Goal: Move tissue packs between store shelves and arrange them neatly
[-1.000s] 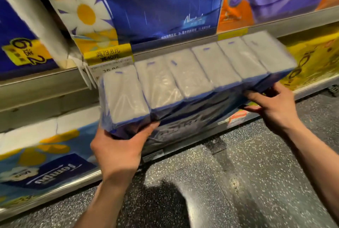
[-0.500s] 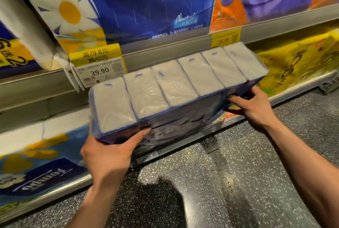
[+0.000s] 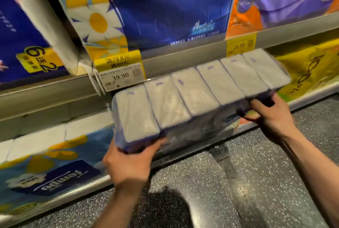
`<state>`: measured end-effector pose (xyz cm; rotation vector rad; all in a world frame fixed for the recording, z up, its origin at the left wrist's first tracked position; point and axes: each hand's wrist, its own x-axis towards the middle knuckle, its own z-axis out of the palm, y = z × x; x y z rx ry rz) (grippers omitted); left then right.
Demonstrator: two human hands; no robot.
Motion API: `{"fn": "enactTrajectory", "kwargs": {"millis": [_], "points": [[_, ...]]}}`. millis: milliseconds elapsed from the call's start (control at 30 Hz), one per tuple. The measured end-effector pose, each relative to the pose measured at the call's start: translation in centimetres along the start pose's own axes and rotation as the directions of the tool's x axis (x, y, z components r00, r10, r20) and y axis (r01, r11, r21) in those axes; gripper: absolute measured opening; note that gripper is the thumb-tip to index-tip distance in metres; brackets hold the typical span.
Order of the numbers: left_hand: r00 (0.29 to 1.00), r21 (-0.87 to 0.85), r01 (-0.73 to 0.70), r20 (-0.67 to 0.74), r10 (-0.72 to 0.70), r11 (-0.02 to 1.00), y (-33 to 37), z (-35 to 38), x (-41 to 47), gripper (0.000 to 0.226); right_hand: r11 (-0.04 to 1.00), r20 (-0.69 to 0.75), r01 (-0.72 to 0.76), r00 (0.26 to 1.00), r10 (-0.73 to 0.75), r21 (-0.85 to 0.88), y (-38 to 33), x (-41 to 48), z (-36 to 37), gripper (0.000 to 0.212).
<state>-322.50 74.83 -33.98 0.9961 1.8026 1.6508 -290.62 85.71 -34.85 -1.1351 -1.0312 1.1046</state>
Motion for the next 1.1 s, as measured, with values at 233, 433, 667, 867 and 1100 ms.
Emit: {"fn": "enactTrajectory", "kwargs": {"millis": [233,433,667,867,1100], "points": [[0.998,0.131,-0.031,-0.046,0.037,0.991,-1.2,0.3,1.8,0.081,0.999,0.006,-0.039,0.999,0.039,-0.031,0.8,0.5,2.0,0.077],[1.0,0.338,0.025,0.008,-0.029,0.941,0.4,1.1,4.4,0.096,0.991,-0.005,-0.027,1.0,0.027,-0.134,0.0,3.3,3.9,0.039],[0.999,0.276,0.01,0.04,-0.022,0.961,0.0,1.5,5.1,0.104,0.982,-0.009,-0.023,1.0,0.022,-0.19,0.3,4.9,4.4,0.03],[0.997,0.284,-0.054,0.075,0.035,0.957,0.5,0.7,2.4,0.11,0.958,-0.027,-0.063,0.998,0.058,-0.279,-0.1,4.0,3.9,0.072],[0.987,0.321,-0.062,0.157,0.011,0.945,5.2,-1.7,-1.9,0.128,0.754,-0.003,-0.137,0.984,0.176,-0.642,-6.0,-1.1,3.1,0.128]]}}
